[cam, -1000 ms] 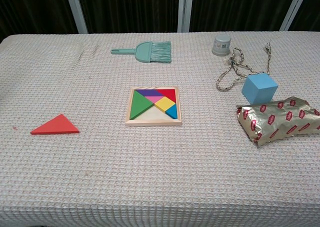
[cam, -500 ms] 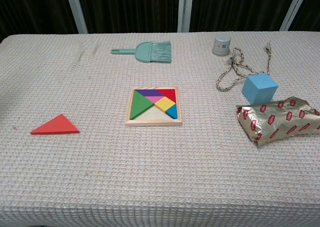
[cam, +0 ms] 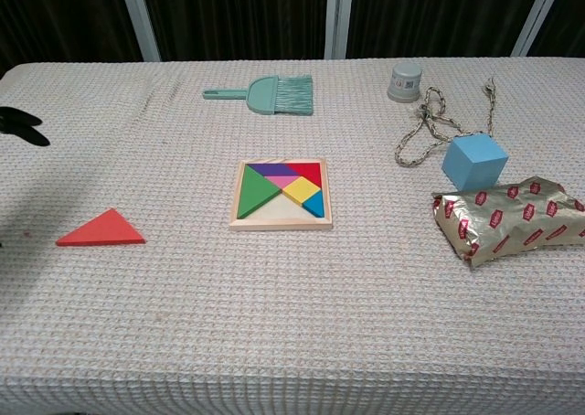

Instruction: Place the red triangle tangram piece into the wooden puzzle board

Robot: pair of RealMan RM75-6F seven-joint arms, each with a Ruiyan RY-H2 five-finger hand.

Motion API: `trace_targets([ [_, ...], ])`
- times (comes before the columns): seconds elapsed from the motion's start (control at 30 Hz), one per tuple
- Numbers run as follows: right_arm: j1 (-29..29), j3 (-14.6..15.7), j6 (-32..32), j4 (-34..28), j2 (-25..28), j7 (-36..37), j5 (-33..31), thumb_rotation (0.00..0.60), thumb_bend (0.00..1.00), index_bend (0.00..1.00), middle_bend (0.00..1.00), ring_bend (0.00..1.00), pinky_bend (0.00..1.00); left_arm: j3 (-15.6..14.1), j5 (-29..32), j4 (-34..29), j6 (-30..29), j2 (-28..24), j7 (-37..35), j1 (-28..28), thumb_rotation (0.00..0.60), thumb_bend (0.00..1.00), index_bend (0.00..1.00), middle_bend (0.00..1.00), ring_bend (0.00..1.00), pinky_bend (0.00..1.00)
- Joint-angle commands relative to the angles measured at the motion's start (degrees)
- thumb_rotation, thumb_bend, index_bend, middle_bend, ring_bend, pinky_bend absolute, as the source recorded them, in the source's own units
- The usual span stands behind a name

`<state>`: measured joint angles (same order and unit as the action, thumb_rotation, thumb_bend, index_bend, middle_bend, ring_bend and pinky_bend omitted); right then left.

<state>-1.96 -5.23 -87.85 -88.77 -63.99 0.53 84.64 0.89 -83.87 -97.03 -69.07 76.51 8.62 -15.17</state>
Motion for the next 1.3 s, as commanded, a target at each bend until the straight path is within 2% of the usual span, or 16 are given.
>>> trace_targets([
  [0.03,-0.1,0.0,0.2,0.2,-0.1,0.3,-0.1,0.600,0.24,0.00,0.00,0.00,0.00,-0.2,1.5,0.8,1.9,1.8,1.3,-1.0,0.600,0.04,0.19,0.06,0.00,0.00],
  [0.43,0.0,0.0,0.4,1.0,-0.4,1.1,-0.3,0.600,0.25,0.00,0.00,0.00,0.00,1.9,6.7,4.6,6.5,7.3,2.9,-4.5,0.600,0.04,0.21,0.06,0.00,0.00],
  [1.03,-0.1,-0.1,0.7,1.4,-0.4,1.6,-0.5,0.600,0.25,0.00,0.00,0.00,0.00,3.6,11.3,7.7,9.2,10.5,1.9,-7.5,0.600,0.06,0.23,0.07,0.00,0.00],
  [1.3,-0.1,0.0,0.7,1.7,-0.5,1.8,-0.6,0.600,0.25,0.00,0.00,0.00,0.00,4.2,12.4,8.1,9.2,11.0,2.2,-8.4,0.600,0.13,0.26,0.08,0.00,0.00],
])
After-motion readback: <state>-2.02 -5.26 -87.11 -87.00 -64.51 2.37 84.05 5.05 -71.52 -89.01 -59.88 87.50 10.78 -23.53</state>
